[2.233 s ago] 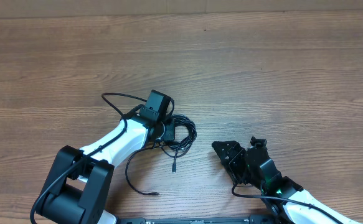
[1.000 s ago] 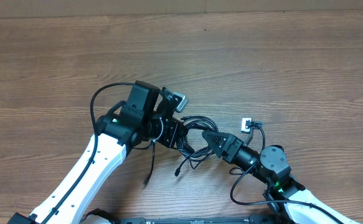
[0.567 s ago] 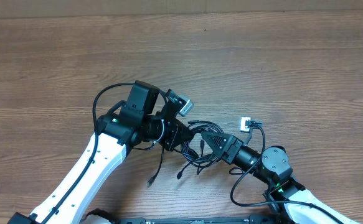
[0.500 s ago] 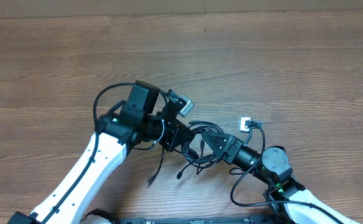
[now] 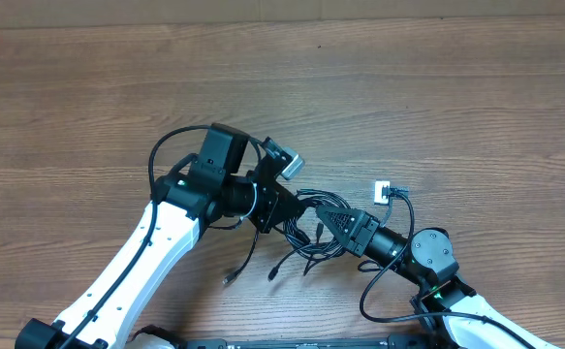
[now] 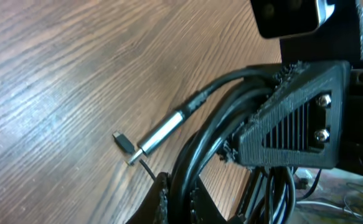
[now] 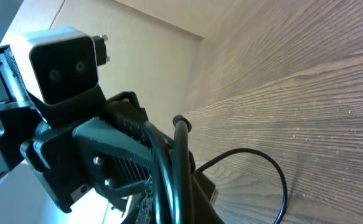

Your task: Untangle cables

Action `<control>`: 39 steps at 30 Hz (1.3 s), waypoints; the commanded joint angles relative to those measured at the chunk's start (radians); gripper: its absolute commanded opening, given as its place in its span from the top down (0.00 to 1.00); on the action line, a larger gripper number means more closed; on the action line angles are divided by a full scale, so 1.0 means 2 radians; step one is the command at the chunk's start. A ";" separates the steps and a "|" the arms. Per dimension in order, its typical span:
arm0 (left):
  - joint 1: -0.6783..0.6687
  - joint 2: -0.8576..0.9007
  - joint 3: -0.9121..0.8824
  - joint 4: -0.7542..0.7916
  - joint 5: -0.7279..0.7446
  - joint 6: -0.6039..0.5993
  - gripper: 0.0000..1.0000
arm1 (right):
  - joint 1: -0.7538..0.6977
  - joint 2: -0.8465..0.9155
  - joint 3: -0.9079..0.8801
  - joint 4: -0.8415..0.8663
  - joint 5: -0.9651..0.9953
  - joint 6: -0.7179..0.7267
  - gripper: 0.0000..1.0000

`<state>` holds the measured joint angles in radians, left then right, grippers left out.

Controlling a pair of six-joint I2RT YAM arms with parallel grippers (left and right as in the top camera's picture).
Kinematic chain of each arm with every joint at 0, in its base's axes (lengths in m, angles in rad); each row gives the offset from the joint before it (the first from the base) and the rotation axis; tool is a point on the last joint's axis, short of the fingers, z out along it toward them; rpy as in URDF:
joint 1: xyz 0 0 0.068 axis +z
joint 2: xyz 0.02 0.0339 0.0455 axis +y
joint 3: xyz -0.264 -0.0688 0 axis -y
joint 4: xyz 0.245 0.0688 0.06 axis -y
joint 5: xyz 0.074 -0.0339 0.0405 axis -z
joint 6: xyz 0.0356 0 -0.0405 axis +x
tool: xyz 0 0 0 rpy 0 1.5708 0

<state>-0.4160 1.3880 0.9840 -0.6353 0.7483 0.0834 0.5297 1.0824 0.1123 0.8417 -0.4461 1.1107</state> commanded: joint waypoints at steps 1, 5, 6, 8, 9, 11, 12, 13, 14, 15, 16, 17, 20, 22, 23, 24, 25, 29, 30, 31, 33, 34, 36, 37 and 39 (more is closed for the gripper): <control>0.027 0.002 0.003 0.022 -0.031 -0.007 0.96 | 0.005 -0.003 0.003 -0.001 -0.077 -0.010 0.96; 0.028 0.002 0.003 0.024 -0.070 -0.014 0.95 | 0.005 -0.003 0.003 0.000 -0.115 -0.024 0.96; 0.028 0.002 0.003 0.025 -0.080 -0.022 0.95 | 0.005 -0.003 0.003 -0.001 -0.120 -0.025 0.96; 0.028 0.002 0.003 0.033 -0.115 -0.064 0.96 | 0.005 -0.003 0.003 -0.001 -0.127 -0.027 0.96; 0.028 0.002 0.003 0.037 -0.134 -0.090 0.95 | 0.005 -0.003 0.003 -0.001 -0.127 -0.027 0.96; 0.028 0.002 0.003 0.043 -0.157 -0.126 0.88 | 0.005 -0.003 0.003 -0.001 -0.127 -0.027 0.96; 0.028 0.002 0.003 0.045 -0.168 -0.143 0.88 | 0.005 -0.003 0.003 -0.001 -0.126 -0.027 0.96; 0.028 0.002 0.003 0.046 -0.176 -0.156 0.88 | 0.005 -0.003 0.003 -0.001 -0.126 -0.027 0.96; 0.028 0.003 0.003 0.046 -0.194 -0.180 0.94 | 0.005 -0.003 0.003 -0.001 -0.126 -0.027 0.96; 0.028 0.003 0.003 0.046 -0.199 -0.189 0.96 | 0.005 -0.003 0.003 -0.001 -0.126 -0.027 0.96; 0.028 0.003 0.003 0.046 -0.200 -0.192 0.95 | 0.005 -0.003 0.003 -0.001 -0.126 -0.025 0.96; 0.028 0.004 0.003 0.046 -0.200 -0.192 0.95 | 0.005 -0.003 0.003 -0.001 -0.126 -0.019 0.96; 0.028 0.008 0.002 0.040 -0.201 -0.191 0.96 | 0.005 -0.003 0.003 0.004 -0.126 -0.019 0.96; 0.028 0.015 0.002 0.032 -0.213 -0.192 0.96 | 0.005 -0.003 0.003 0.011 -0.128 -0.019 0.96; 0.028 0.019 0.002 0.029 -0.225 -0.192 0.95 | 0.005 -0.003 0.003 0.013 -0.128 -0.019 0.96; 0.028 0.025 0.002 0.027 -0.237 -0.192 0.96 | 0.005 -0.003 0.003 0.014 -0.128 -0.019 0.96; 0.028 0.030 0.002 0.027 -0.240 -0.192 0.95 | 0.005 -0.003 0.003 0.014 -0.128 -0.019 0.96; 0.028 0.066 0.002 0.028 -0.239 -0.191 0.95 | 0.005 -0.003 0.003 0.030 -0.137 -0.019 0.96; 0.027 0.080 0.002 0.028 -0.234 -0.190 0.96 | 0.005 -0.003 0.003 0.040 -0.139 -0.019 0.96; 0.027 0.088 0.002 0.029 -0.229 -0.187 0.96 | 0.005 -0.003 0.003 0.048 -0.139 -0.019 0.96; 0.022 0.110 0.002 0.031 -0.201 -0.169 0.96 | 0.005 -0.003 0.003 0.060 -0.139 -0.019 0.96; 0.020 0.117 0.002 0.032 -0.188 -0.156 0.96 | 0.005 -0.003 0.003 0.062 -0.138 -0.019 0.96; 0.014 0.129 0.002 0.032 -0.150 -0.121 0.96 | 0.005 -0.003 0.003 0.061 -0.135 -0.019 0.96; 0.011 0.132 0.002 0.032 -0.134 -0.105 0.96 | 0.005 -0.003 0.003 0.061 -0.133 -0.019 0.96; 0.003 0.144 0.002 0.031 -0.089 -0.060 0.96 | 0.005 -0.003 0.003 0.064 -0.129 -0.019 0.96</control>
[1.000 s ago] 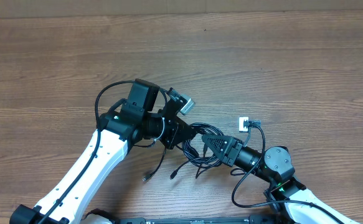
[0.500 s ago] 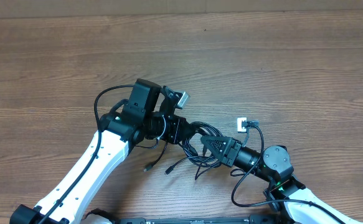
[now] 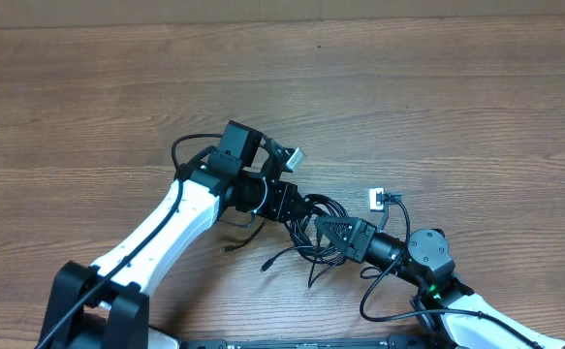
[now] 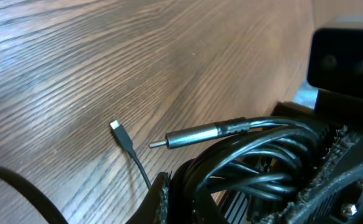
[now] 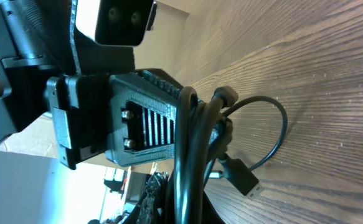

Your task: Untangle cables

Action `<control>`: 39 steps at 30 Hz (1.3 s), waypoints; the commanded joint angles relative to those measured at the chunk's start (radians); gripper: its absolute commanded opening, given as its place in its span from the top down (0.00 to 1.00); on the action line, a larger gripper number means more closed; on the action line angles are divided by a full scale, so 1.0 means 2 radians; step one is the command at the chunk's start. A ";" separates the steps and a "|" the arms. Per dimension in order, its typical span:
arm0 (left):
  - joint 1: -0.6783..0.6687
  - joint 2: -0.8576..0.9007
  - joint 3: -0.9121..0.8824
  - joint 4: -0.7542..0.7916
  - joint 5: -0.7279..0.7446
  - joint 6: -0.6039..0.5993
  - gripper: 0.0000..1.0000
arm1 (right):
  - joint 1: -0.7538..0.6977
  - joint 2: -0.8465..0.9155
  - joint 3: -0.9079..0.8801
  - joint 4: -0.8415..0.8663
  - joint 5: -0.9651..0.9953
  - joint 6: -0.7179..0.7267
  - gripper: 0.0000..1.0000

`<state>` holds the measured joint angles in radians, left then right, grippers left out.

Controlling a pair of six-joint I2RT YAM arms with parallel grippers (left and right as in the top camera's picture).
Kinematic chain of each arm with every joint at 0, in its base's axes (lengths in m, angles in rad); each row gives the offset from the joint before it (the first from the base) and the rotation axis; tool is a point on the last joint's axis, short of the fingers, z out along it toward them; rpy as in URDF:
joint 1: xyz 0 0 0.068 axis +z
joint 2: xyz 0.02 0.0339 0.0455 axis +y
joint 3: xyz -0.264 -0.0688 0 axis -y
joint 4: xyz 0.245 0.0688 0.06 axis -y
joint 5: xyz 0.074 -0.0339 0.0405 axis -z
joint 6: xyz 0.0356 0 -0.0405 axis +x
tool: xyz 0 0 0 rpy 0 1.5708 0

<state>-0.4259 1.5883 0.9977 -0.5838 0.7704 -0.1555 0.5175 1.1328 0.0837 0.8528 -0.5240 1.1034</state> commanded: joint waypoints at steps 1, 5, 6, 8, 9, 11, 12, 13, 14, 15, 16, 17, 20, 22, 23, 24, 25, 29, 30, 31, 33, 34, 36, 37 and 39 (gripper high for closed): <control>0.003 0.047 -0.004 0.004 -0.085 0.076 0.96 | 0.011 -0.028 0.018 0.061 -0.088 -0.015 0.96; -0.024 0.050 -0.004 -0.019 -0.070 0.130 0.96 | 0.011 -0.028 0.018 0.069 -0.048 -0.011 0.96; -0.027 0.050 -0.004 -0.023 -0.067 0.135 0.96 | 0.011 -0.028 0.018 0.069 -0.039 -0.004 0.96; -0.034 0.050 -0.004 -0.034 -0.057 0.158 0.96 | 0.011 -0.028 0.018 0.071 -0.023 0.011 0.96; -0.037 0.050 -0.004 -0.038 -0.055 0.164 0.96 | 0.011 -0.028 0.018 0.075 -0.018 0.013 0.96; -0.042 0.050 -0.004 -0.045 -0.054 0.178 0.96 | 0.010 -0.028 0.018 0.094 -0.017 0.013 0.96; -0.044 0.050 -0.004 -0.048 -0.054 0.187 0.96 | 0.009 -0.028 0.018 0.104 -0.017 0.013 0.96; -0.045 0.050 -0.004 -0.049 -0.054 0.191 0.96 | 0.006 -0.028 0.018 0.113 -0.017 0.013 0.96; -0.046 0.050 -0.004 -0.049 -0.054 0.192 0.96 | 0.004 -0.028 0.018 0.116 -0.014 0.013 0.96; -0.046 0.050 -0.004 -0.049 -0.054 0.192 0.95 | -0.002 -0.028 0.018 0.116 -0.009 0.013 0.96; -0.046 0.050 -0.004 -0.049 -0.054 0.193 0.95 | -0.005 -0.028 0.018 0.115 -0.007 0.013 0.96; -0.046 0.050 -0.004 -0.050 -0.054 0.195 0.95 | -0.015 -0.028 0.018 0.116 -0.007 0.013 0.96; -0.046 0.050 -0.004 -0.058 -0.054 0.208 0.96 | -0.040 -0.028 0.018 0.116 -0.007 0.017 0.96; -0.046 0.050 -0.004 -0.066 -0.054 0.217 0.96 | -0.057 -0.028 0.018 0.116 -0.005 0.040 0.96; -0.046 0.050 -0.004 -0.072 -0.053 0.224 0.95 | -0.071 -0.028 0.018 0.116 -0.002 0.052 0.96; -0.046 0.050 -0.004 -0.073 -0.050 0.224 0.96 | -0.077 -0.028 0.018 0.115 -0.002 0.052 0.96; -0.046 0.050 -0.004 -0.073 -0.043 0.224 0.96 | -0.081 -0.028 0.018 0.110 -0.002 0.052 0.96; -0.045 0.050 -0.004 -0.073 0.023 0.255 0.96 | -0.086 -0.028 0.018 -0.018 0.037 0.047 0.91; -0.044 0.050 -0.004 -0.073 0.040 0.265 0.96 | -0.086 -0.028 0.018 -0.051 0.050 0.047 0.91; -0.043 0.050 -0.004 -0.073 0.054 0.273 0.96 | -0.086 -0.028 0.018 -0.086 0.064 0.047 0.91; -0.038 0.050 -0.004 -0.074 0.087 0.287 0.96 | -0.086 -0.028 0.018 -0.128 0.080 0.047 0.91; -0.035 0.050 -0.004 -0.075 0.097 0.292 0.96 | -0.086 -0.028 0.018 -0.133 0.084 0.047 0.90; -0.026 0.050 -0.004 -0.075 0.132 0.304 0.96 | -0.086 -0.028 0.018 -0.136 0.092 0.047 0.86; -0.016 0.050 -0.004 -0.075 0.169 0.317 0.96 | -0.086 -0.028 0.018 -0.139 0.099 0.047 0.83; 0.003 0.050 -0.004 -0.074 0.225 0.332 0.95 | -0.086 -0.028 0.018 -0.148 0.107 0.047 0.81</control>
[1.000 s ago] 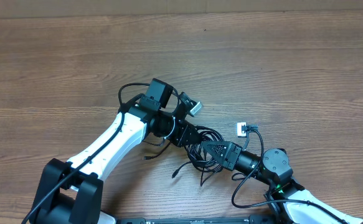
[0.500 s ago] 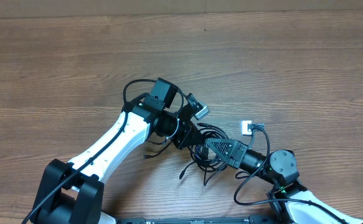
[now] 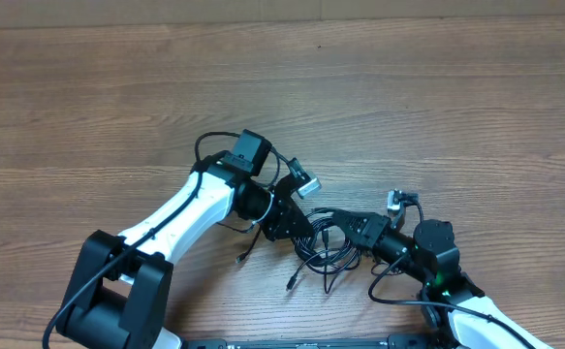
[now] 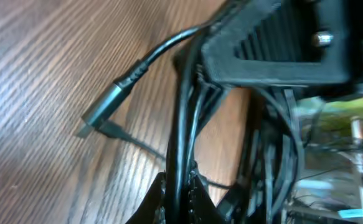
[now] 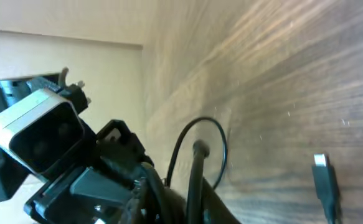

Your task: Untangle cables

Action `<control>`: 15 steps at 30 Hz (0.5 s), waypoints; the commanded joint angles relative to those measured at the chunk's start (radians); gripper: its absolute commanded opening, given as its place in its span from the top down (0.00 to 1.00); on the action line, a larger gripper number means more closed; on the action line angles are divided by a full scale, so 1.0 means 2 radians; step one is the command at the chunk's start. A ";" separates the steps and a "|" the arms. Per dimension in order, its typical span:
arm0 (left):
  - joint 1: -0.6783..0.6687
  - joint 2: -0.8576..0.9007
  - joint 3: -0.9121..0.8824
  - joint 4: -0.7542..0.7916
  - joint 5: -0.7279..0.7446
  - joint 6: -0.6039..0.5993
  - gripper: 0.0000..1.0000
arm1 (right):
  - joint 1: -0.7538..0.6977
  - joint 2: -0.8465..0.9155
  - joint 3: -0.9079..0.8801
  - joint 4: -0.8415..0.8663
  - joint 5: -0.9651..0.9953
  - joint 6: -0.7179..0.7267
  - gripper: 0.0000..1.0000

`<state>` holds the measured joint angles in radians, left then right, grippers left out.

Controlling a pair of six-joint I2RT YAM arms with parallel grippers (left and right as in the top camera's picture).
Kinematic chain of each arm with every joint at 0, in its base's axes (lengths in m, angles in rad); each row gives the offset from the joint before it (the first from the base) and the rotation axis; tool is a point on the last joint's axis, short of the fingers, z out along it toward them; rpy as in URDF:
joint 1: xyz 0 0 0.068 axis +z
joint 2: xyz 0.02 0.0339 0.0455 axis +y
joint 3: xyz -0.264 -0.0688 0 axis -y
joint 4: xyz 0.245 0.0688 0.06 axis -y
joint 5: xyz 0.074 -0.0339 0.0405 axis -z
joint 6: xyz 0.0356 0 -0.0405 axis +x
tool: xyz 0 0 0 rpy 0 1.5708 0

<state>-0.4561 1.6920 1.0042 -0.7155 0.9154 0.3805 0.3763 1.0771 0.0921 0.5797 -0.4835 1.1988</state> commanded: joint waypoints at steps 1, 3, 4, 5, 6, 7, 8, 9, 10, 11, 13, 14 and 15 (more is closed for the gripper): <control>0.033 -0.002 -0.007 -0.009 0.185 0.073 0.95 | -0.015 0.000 0.014 -0.017 0.088 -0.001 0.78; 0.060 -0.002 -0.007 -0.004 0.227 0.076 0.96 | -0.015 0.000 0.014 -0.030 0.088 -0.001 0.63; 0.076 -0.002 -0.007 -0.003 0.240 0.076 0.96 | -0.015 0.000 0.014 -0.036 0.088 -0.001 0.55; 0.089 -0.002 -0.007 -0.003 0.246 0.076 0.96 | -0.015 0.000 0.014 -0.043 0.088 -0.001 0.48; 0.098 -0.002 -0.007 -0.003 0.246 0.075 0.95 | -0.015 0.000 0.014 -0.047 0.088 -0.001 0.44; 0.121 -0.002 -0.007 -0.003 0.246 0.075 0.96 | -0.015 0.000 0.014 -0.056 0.088 -0.001 0.36; 0.131 -0.002 -0.007 -0.003 0.246 0.075 0.96 | -0.015 0.000 0.014 -0.060 0.088 -0.001 0.33; 0.146 -0.002 -0.007 -0.003 0.246 0.075 0.96 | -0.015 0.000 0.014 -0.065 0.088 -0.001 0.29; 0.155 -0.002 -0.007 -0.003 0.246 0.075 0.96 | -0.015 0.000 0.014 -0.072 0.088 -0.001 0.25; 0.161 -0.002 -0.007 -0.003 0.245 0.076 0.96 | -0.015 0.000 0.014 -0.076 0.088 -0.001 0.24; 0.174 -0.002 -0.007 0.003 0.221 0.072 0.95 | -0.015 0.000 0.014 -0.088 0.079 -0.003 0.22; 0.176 -0.002 -0.007 0.008 0.194 0.056 0.96 | -0.015 0.000 0.014 -0.080 0.055 -0.022 0.21; 0.176 -0.002 -0.007 0.017 0.148 0.019 0.96 | -0.015 0.000 0.014 -0.069 0.035 -0.033 0.21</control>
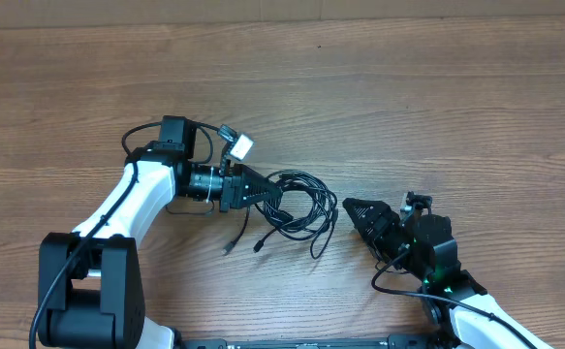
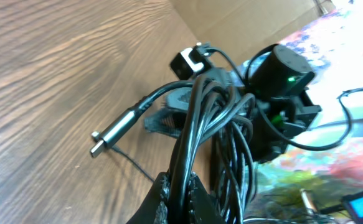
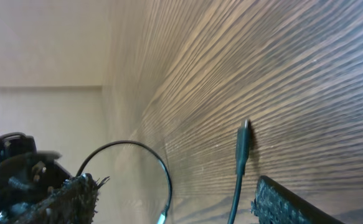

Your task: Untangle cables

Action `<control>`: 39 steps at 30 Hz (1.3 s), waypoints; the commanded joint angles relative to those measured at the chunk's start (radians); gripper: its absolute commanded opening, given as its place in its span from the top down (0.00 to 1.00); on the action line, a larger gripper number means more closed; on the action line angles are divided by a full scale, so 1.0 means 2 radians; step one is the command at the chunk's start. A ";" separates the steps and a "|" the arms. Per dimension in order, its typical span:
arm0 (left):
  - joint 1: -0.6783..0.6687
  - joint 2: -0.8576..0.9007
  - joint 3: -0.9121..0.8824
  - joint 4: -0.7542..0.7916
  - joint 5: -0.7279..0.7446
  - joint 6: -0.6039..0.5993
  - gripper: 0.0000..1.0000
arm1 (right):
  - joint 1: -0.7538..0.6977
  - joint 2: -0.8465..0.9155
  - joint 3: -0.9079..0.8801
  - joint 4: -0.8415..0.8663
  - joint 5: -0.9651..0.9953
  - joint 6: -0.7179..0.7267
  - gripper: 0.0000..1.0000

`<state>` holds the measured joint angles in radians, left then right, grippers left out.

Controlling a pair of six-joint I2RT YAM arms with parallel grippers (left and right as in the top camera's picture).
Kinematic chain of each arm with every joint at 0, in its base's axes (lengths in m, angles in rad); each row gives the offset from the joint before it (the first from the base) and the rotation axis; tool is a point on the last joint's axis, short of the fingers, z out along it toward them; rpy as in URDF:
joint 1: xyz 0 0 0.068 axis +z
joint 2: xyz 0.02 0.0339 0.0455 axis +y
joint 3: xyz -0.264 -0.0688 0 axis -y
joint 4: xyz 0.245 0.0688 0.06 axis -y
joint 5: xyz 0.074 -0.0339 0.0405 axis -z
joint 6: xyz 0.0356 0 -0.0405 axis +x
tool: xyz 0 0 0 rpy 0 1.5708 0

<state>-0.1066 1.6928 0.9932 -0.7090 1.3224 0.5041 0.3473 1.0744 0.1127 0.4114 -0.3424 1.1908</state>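
Note:
A tangled bundle of black cables (image 1: 298,199) lies at the middle of the wooden table, with loose plug ends (image 1: 260,247) trailing toward the front. My left gripper (image 1: 255,190) is shut on strands at the bundle's left side; in the left wrist view the fingers (image 2: 164,198) pinch the strands (image 2: 190,134), and a silver plug (image 2: 116,132) hangs beside them. My right gripper (image 1: 358,211) stands open to the right of the bundle, apart from it. In the right wrist view its fingers (image 3: 69,196) are spread wide, with one cable end (image 3: 242,146) and a loop (image 3: 164,168) ahead of them.
The wooden table (image 1: 437,107) stretches far behind and to both sides. The right arm's own black lead (image 1: 396,284) loops near the front edge. The left arm (image 1: 132,204) crosses the table's left front.
My right gripper was shut on the bundle and is now open and clear of it. My left gripper has moved left, taking the bundle with it.
Both grippers were shut on the bundle close together at the table's middle front. They stayed shut on it over the two following moments, shifting slightly right. Now only the left holds it, further left, and the right is open.

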 commanded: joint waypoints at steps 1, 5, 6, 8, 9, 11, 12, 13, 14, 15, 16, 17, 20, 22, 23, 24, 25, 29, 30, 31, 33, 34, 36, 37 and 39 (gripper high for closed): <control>0.002 -0.003 -0.002 0.021 -0.095 -0.081 0.96 | -0.001 0.001 0.003 0.034 -0.068 -0.044 0.21; -0.007 -0.003 -0.002 0.049 -0.235 -0.226 0.96 | 0.000 0.001 0.003 0.149 -0.212 -0.076 0.23; -0.009 -0.003 -0.002 0.055 -0.253 -0.254 0.96 | 0.000 0.001 0.003 0.173 -0.229 -0.076 0.23; -0.014 -0.003 -0.002 0.069 -0.269 -0.303 0.96 | 0.007 0.001 0.003 0.218 -0.232 -0.059 0.28; -0.024 -0.003 -0.002 0.083 -0.269 -0.325 0.95 | 0.014 0.001 0.003 0.215 -0.201 -0.036 0.30; -0.034 -0.003 -0.002 0.087 -0.270 -0.333 0.95 | 0.023 0.001 0.003 0.207 -0.169 -0.026 0.31; -0.039 -0.003 -0.002 0.088 -0.272 -0.333 0.96 | 0.030 0.001 0.003 0.203 -0.147 -0.018 0.31; -0.044 -0.003 -0.002 0.088 -0.275 -0.333 0.96 | 0.037 0.002 0.003 0.199 -0.126 -0.014 0.32; -0.052 -0.003 -0.002 0.088 -0.282 -0.333 0.96 | 0.047 0.002 0.003 0.199 -0.102 -0.007 0.33; -0.063 -0.003 -0.002 0.088 -0.301 -0.341 0.96 | 0.060 0.002 0.003 0.200 -0.073 -0.001 0.34; -0.071 -0.003 -0.002 0.088 -0.316 -0.349 0.96 | 0.068 0.002 0.003 0.201 -0.058 0.002 0.35; -0.078 -0.003 -0.002 0.088 -0.331 -0.355 0.95 | 0.076 0.002 0.003 0.201 -0.042 0.004 0.36; -0.098 -0.003 -0.002 0.088 -0.353 -0.357 0.96 | 0.096 0.010 0.004 0.198 0.003 0.006 0.41; -0.109 -0.003 -0.002 0.092 -0.352 -0.357 0.95 | 0.103 0.022 0.004 0.197 0.025 0.021 0.44; -0.114 -0.003 -0.002 0.093 -0.352 -0.356 0.96 | 0.106 0.033 0.004 0.198 0.035 0.038 0.45; -0.117 -0.003 -0.002 0.094 -0.352 -0.355 0.95 | 0.107 0.038 0.004 0.198 0.040 0.045 0.45; -0.121 -0.003 -0.002 0.095 -0.352 -0.355 0.96 | 0.107 0.051 0.004 0.198 0.046 0.060 0.45; -0.129 -0.003 -0.002 0.096 -0.352 -0.355 0.96 | 0.107 0.091 0.004 0.206 0.053 0.086 0.45; -0.130 -0.003 -0.002 0.096 -0.352 -0.355 0.95 | 0.107 0.103 0.004 0.216 0.053 0.087 0.45; -0.131 -0.003 -0.002 0.096 -0.350 -0.355 0.96 | 0.107 0.112 0.004 0.225 0.053 0.087 0.45; -0.134 -0.003 -0.002 0.095 -0.349 -0.355 0.96 | 0.107 0.133 0.007 0.241 0.053 0.087 0.46; -0.138 -0.003 -0.002 0.095 -0.349 -0.355 0.96 | 0.107 0.144 0.013 0.242 0.053 0.087 0.46; -0.147 -0.003 -0.002 0.096 -0.348 -0.355 0.95 | 0.107 0.171 0.026 0.242 0.052 0.087 0.51; -0.151 -0.003 -0.002 0.096 -0.348 -0.355 0.96 | 0.107 0.183 0.031 0.241 0.053 0.087 0.51; -0.156 -0.003 -0.002 0.096 -0.348 -0.355 0.95 | 0.107 0.198 0.037 0.241 0.052 0.090 0.53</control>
<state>-0.3931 1.6928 0.9920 -0.5220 0.6159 -0.1936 0.5571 1.4250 0.1448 0.8864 -0.2531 1.3609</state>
